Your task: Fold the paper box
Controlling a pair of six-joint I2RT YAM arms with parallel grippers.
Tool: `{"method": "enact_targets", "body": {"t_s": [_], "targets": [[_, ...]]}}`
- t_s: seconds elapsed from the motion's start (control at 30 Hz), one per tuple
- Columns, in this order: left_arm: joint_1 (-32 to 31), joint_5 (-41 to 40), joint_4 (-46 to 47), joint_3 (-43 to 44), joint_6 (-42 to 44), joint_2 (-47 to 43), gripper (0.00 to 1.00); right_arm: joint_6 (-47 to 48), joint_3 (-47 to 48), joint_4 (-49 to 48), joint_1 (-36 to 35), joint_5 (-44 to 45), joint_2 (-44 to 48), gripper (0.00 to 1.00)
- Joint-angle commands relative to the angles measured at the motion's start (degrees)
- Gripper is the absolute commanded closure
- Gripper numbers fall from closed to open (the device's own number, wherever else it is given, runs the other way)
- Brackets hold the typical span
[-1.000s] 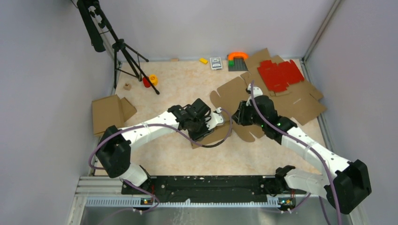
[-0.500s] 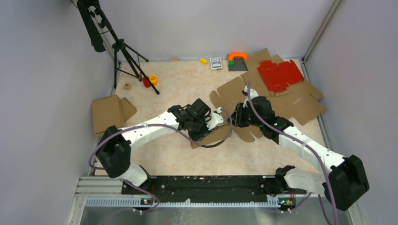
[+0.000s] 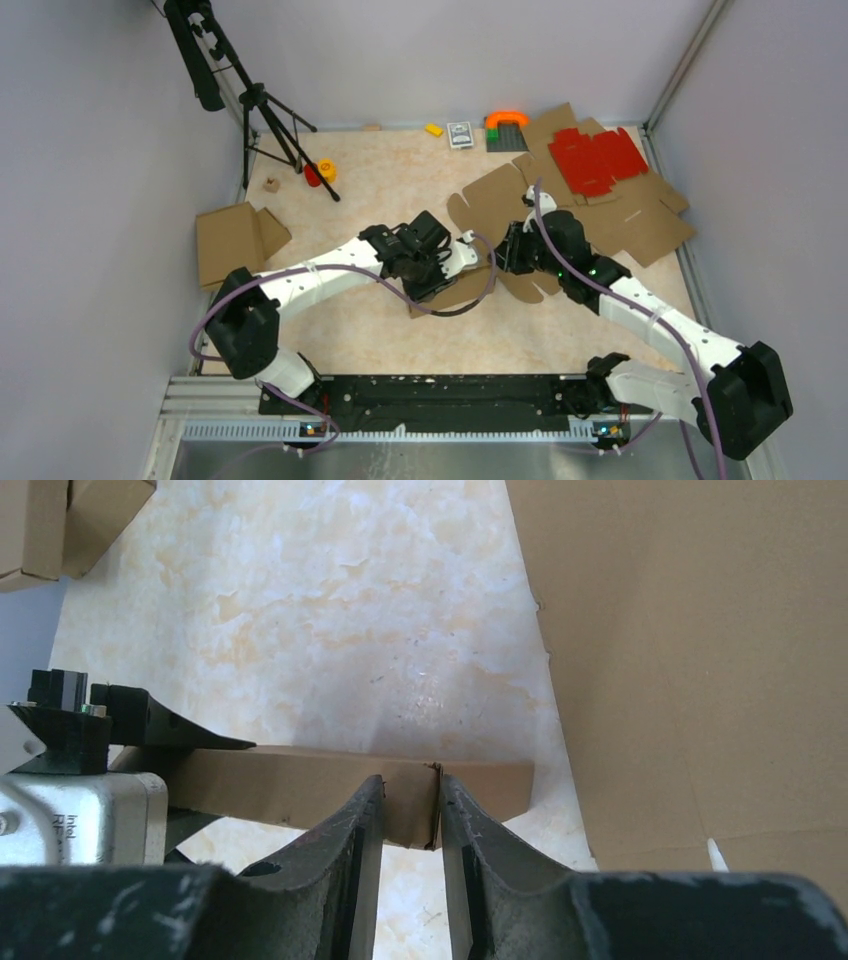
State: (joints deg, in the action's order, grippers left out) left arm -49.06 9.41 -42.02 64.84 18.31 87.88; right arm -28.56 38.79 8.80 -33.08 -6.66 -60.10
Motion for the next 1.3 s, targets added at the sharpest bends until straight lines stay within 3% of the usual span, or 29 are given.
{"method": "enact_targets", "body": {"t_s": [0.0, 0.63, 0.73, 0.83, 0.97, 1.07, 1.27], "targets": [[0.0, 1.6, -0.5, 1.3, -0.4, 1.2, 0.83, 1.5, 4.8, 4.3, 0.4, 1.5, 0.4, 0.73], [0.0, 1.7, -0.4, 1.7, -0.6, 1.2, 0.82, 0.7, -8.3, -0.7, 0.4, 2.1, 0.1, 0.86], [0.0, 1.5, 0.1, 1.8, -1.0, 0.4, 0.75, 0.7, -8.4, -0.7, 0.4, 2.0, 0.0, 0.88], [0.0, 1.2, 1.5, 1.9, -2.0, -1.3, 0.56, 0.7, -8.5, -0.6, 0.4, 1.9, 0.4, 0.89], [0.0, 0.3, 2.1, 3.0, -2.8, -4.4, 0.43, 0.8, -9.3, -1.0, 0.4, 1.4, 1.1, 0.9], [0.0, 0.7, 2.1, 3.9, -3.1, -6.2, 0.37, 2.1, -9.5, -1.4, 0.4, 0.8, 1.5, 0.92], [0.0, 2.7, 3.1, 4.2, -4.1, -9.3, 0.34, 2.6, -9.1, -1.1, 0.4, 0.3, 1.8, 0.94]]}}
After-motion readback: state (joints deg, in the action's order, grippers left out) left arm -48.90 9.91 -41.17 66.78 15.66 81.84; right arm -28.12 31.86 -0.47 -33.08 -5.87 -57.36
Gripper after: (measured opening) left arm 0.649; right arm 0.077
